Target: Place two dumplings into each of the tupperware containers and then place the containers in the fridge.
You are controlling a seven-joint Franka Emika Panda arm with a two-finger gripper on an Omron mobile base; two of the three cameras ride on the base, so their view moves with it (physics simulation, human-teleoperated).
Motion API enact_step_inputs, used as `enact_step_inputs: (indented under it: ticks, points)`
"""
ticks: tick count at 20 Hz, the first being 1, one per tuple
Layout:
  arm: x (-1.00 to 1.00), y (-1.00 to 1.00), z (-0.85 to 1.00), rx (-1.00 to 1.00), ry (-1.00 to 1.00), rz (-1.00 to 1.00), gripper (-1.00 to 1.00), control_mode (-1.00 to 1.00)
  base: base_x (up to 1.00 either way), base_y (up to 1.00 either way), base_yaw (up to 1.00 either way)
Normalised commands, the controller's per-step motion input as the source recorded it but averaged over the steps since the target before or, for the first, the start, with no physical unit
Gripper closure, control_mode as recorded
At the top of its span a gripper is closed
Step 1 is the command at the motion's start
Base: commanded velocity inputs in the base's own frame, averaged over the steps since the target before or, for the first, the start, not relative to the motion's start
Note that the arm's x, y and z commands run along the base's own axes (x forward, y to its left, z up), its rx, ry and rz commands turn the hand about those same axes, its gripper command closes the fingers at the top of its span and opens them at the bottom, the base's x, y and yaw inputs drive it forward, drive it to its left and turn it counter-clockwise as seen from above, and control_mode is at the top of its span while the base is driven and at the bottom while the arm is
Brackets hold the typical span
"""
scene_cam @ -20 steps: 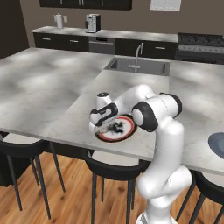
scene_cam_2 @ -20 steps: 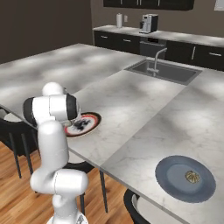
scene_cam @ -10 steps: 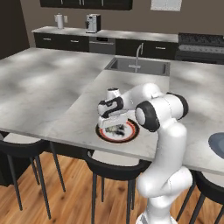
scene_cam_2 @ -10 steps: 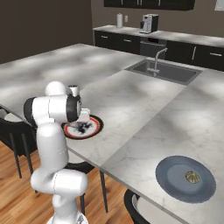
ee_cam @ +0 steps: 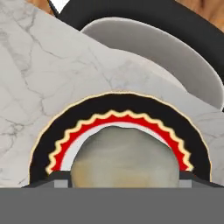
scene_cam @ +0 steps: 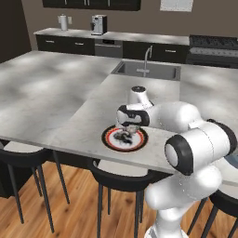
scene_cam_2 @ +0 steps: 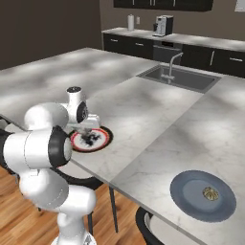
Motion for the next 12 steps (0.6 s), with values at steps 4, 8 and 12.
enact_step_inputs:
  ticks: [4, 8, 12]
  points:
    - [-1.0, -0.21, 0.79, 0.0, -0.52, -0.14, 1.0, -1.0, 0.0, 0.0, 0.0]
    - [-1.0, -0.02, 0.69, 0.0, -0.47, -0.17, 1.0, -1.0, 0.0, 0.0, 0.0]
    - [-0.96, 0.0, 0.88, 0.0, -0.23, -0.07, 1.0, -1.0, 0.0, 0.0, 0.0]
